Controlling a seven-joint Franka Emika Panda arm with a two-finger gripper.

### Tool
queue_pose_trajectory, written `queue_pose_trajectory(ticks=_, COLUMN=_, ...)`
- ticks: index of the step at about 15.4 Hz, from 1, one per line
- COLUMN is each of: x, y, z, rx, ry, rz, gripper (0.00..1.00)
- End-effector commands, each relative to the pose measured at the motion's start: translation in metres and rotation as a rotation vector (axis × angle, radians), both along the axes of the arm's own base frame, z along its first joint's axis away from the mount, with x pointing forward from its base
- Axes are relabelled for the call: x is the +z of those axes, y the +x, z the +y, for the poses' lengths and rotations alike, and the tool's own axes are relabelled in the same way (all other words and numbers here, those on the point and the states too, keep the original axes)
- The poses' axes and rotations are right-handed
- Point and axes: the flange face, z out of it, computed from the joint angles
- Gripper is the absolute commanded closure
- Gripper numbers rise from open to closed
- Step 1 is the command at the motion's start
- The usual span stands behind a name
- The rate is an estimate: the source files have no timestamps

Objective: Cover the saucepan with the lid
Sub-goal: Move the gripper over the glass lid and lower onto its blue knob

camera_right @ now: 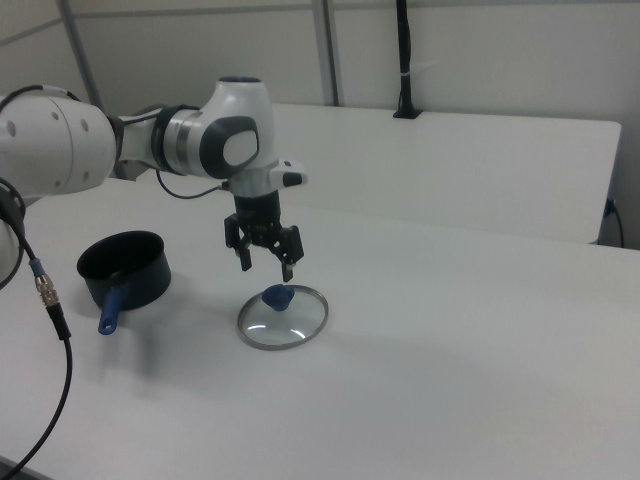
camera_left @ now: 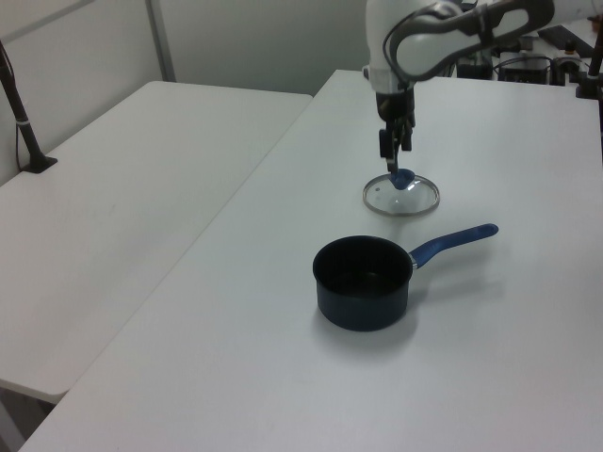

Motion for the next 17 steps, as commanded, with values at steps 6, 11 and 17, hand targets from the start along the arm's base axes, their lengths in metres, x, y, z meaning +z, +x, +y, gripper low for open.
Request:
queue_pose_trajectory(ticks=6, x=-0.043, y=0.008, z=0.000, rx=0.045, ry=-0.009, rz=-0.005, gripper=0.00)
queue_pose_trajectory(ticks=11, x=-0.046, y=0.007, z=-0.016, rx=0.056, ry=-0.007, rz=0.005, gripper=0.00)
queue_pose_trajectory(ticks=17, x=-0.046, y=0.005, z=-0.015, rx=0.059, ry=-0.008, rz=0.014, gripper=0.00)
